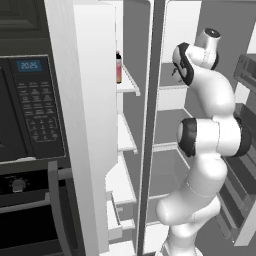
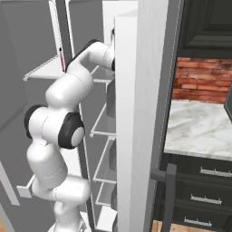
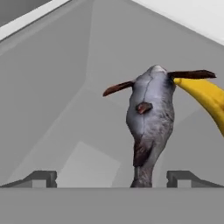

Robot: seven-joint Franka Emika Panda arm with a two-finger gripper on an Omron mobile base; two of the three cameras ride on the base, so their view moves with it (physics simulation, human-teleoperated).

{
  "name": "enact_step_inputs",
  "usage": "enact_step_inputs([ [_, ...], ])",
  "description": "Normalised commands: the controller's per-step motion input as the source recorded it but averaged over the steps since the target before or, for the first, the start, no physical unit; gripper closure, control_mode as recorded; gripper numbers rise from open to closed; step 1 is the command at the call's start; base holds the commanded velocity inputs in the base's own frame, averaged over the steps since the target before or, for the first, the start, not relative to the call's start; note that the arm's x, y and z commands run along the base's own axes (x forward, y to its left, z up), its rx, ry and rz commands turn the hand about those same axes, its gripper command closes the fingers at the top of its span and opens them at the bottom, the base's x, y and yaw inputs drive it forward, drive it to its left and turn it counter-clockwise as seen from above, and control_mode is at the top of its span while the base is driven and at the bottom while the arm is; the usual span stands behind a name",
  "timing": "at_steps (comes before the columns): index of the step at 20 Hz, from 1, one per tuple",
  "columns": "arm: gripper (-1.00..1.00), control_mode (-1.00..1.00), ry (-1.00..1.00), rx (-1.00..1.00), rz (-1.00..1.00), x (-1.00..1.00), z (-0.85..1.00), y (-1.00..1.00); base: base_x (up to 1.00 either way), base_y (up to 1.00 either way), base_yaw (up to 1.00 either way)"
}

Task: There's a fish in the fridge that needs to be moved to the freezer for freezing. Pick up the fish from the fridge, place it on any shelf in the freezer, and close the fridge and freezer doors when done.

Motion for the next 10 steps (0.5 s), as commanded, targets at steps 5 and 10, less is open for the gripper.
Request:
enact_step_inputs([
  [5,-1.0,-1.0,0.0,0.01,0.05,0.37,0.0,-0.18,0.0,0.0,0.0],
  [10,-1.0,-1.0,0.01,0.0,0.06,0.52,0.0,-0.06,0.0,0.0,0.0],
])
